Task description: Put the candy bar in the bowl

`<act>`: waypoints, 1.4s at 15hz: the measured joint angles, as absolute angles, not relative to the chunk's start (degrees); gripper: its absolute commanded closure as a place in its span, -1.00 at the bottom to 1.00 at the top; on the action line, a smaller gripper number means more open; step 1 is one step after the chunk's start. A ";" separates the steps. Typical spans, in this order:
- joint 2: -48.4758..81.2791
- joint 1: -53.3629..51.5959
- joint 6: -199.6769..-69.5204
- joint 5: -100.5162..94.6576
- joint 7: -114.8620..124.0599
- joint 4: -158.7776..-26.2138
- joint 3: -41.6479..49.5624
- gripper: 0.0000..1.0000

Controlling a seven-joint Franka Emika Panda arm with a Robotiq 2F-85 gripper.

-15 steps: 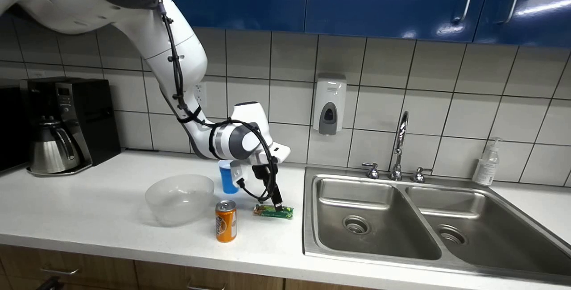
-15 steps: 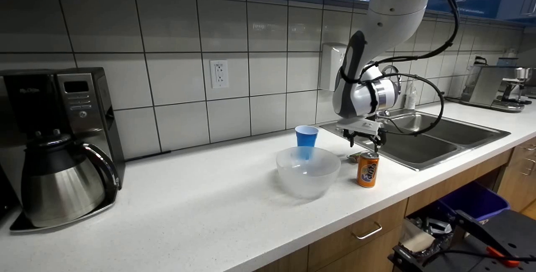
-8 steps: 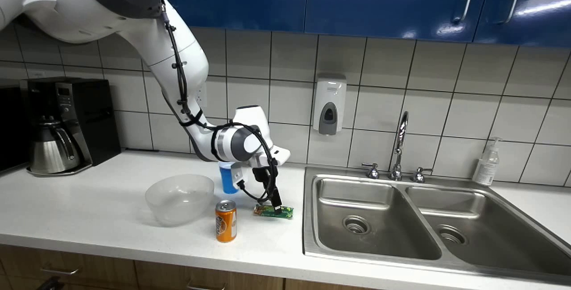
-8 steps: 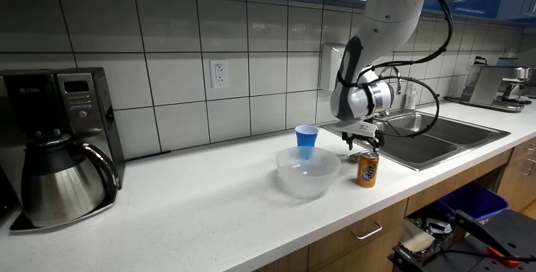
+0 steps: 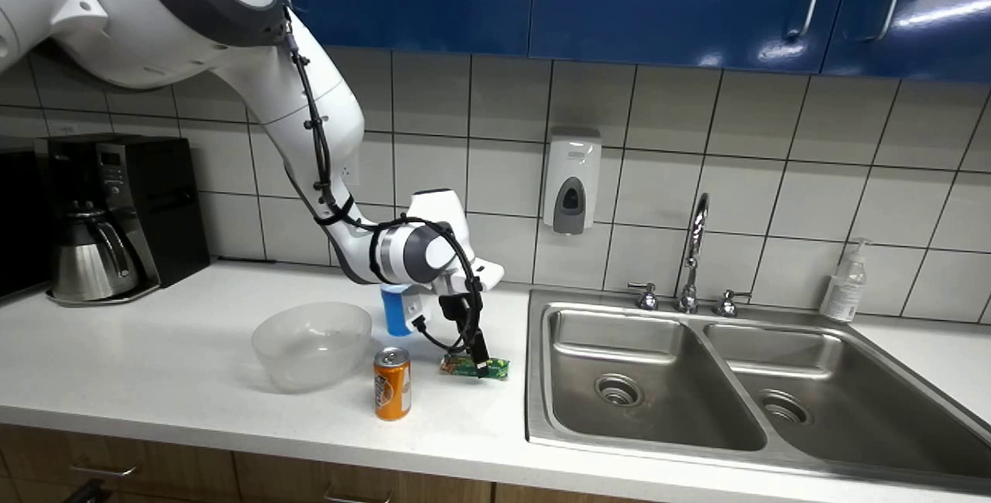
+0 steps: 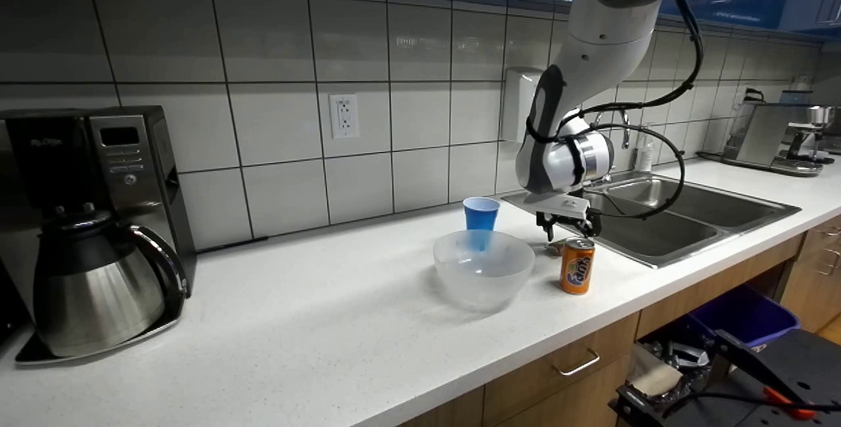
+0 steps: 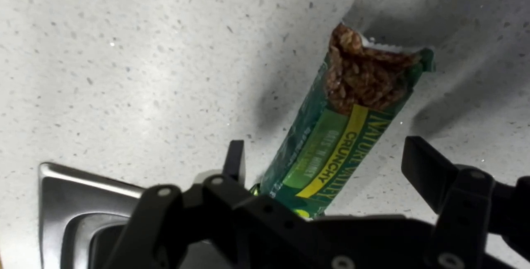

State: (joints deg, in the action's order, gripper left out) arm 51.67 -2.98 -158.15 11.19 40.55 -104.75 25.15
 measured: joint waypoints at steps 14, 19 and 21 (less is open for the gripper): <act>51.73 -3.03 -159.22 10.86 40.55 -104.31 25.20 0.71; 49.75 -3.56 -164.78 10.79 40.38 -107.85 25.26 0.71; 48.27 -3.99 -168.17 10.79 40.19 -110.33 25.26 0.71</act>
State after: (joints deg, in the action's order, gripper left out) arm 48.27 -3.99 -168.17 10.79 40.19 -110.33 25.26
